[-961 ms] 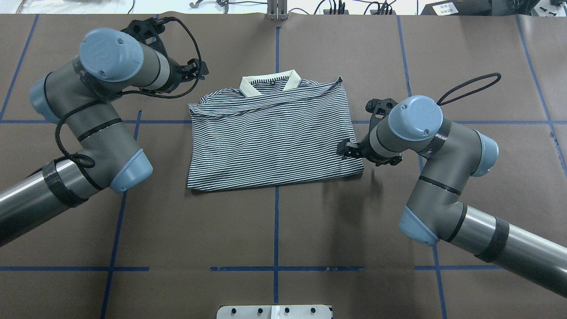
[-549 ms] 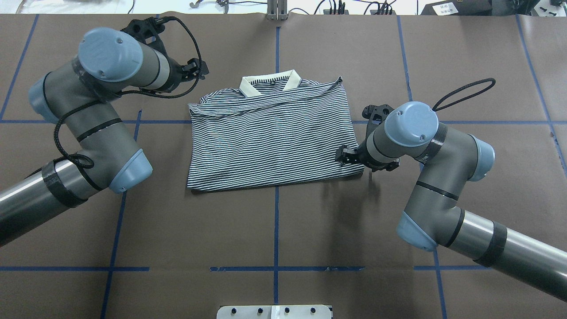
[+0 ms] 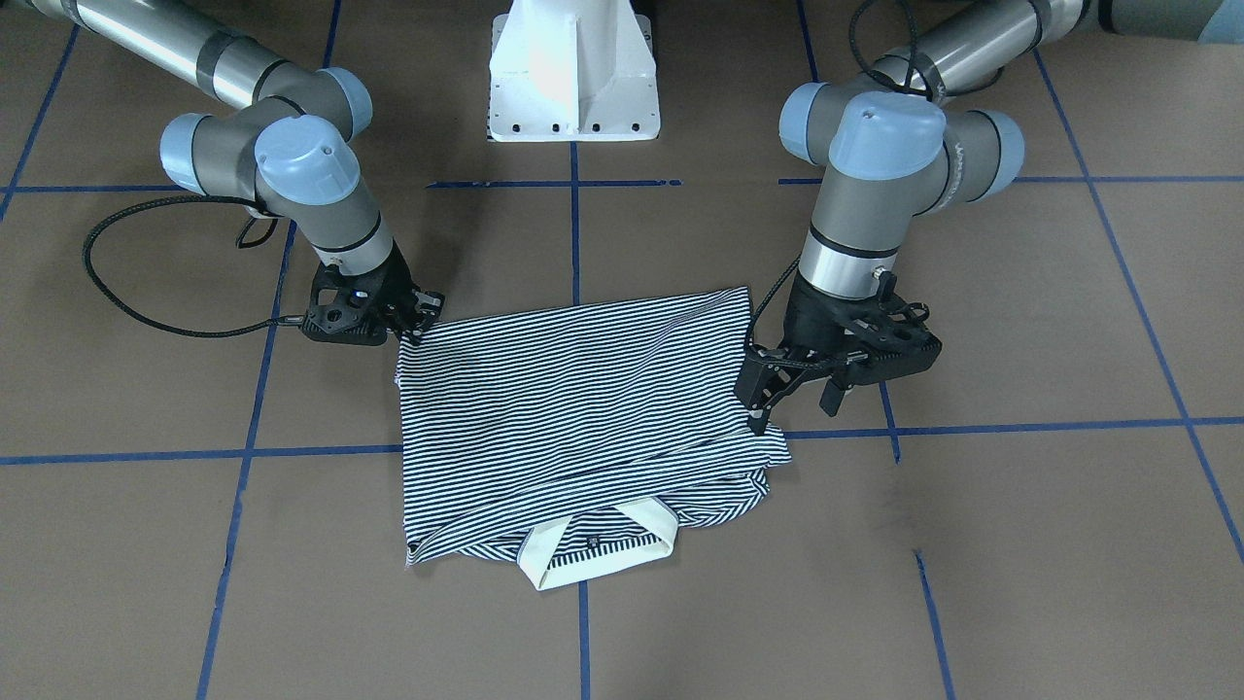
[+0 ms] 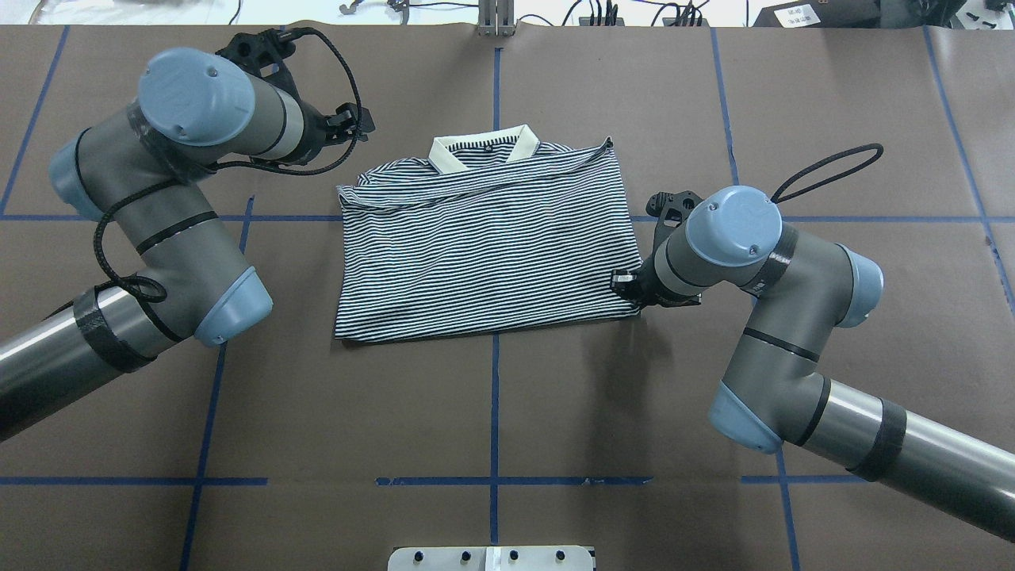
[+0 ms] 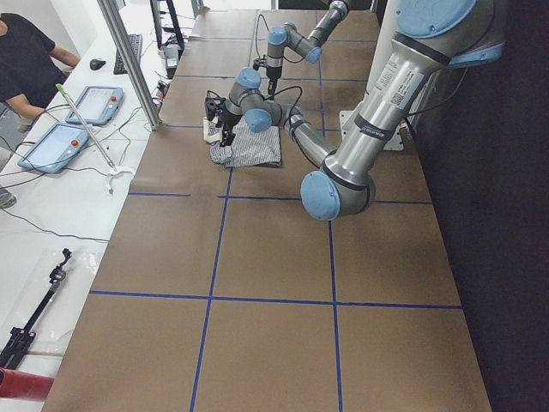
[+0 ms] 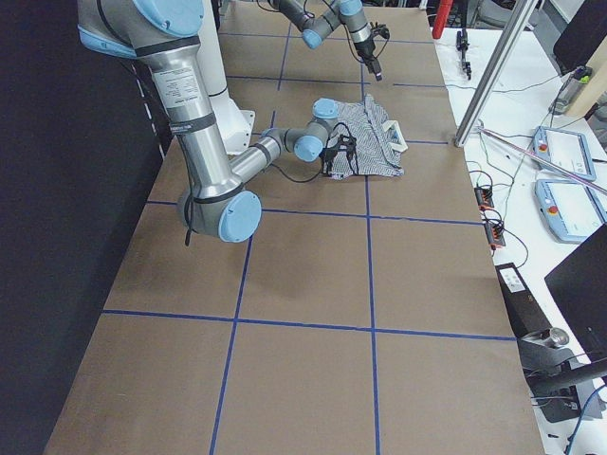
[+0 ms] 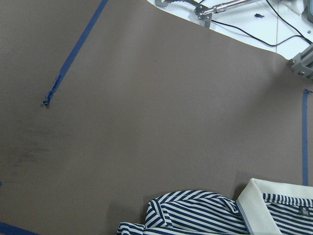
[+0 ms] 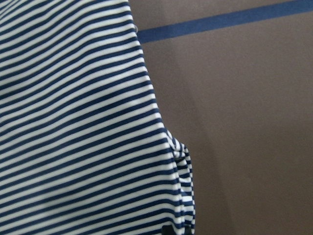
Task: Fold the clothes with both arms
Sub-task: 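Grasp the shirt's side edge with the right gripper and drag it toward the robot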
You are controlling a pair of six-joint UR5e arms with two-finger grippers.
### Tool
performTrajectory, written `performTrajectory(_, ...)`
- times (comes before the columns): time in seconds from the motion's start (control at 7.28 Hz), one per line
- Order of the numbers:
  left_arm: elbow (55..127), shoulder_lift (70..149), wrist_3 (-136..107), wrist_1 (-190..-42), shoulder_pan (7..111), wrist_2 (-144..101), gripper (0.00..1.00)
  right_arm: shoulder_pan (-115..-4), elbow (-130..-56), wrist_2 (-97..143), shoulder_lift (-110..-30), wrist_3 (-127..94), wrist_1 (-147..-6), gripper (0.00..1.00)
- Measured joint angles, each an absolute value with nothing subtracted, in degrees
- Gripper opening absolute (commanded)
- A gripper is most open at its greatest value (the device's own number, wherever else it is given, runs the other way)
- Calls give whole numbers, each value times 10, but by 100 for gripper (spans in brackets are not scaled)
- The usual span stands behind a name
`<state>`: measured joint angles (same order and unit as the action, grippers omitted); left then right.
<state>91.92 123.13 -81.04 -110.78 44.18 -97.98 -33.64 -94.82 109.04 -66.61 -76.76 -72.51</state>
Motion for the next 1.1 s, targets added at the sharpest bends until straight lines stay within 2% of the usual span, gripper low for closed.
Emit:
performTrajectory(0.27,920,1232,-810,-1108,441,-980,100,-337,-973,1093,-680,-767,-727,0)
performTrajectory(0.55,924,1232,-810,-1108,441,-980,100,-324,-1032,1117,-726,-768,-737,0)
performTrajectory(1.1,975,1233,-810,-1057,434,-981,100,-222,-1191,1189,-913,-798,-740,0)
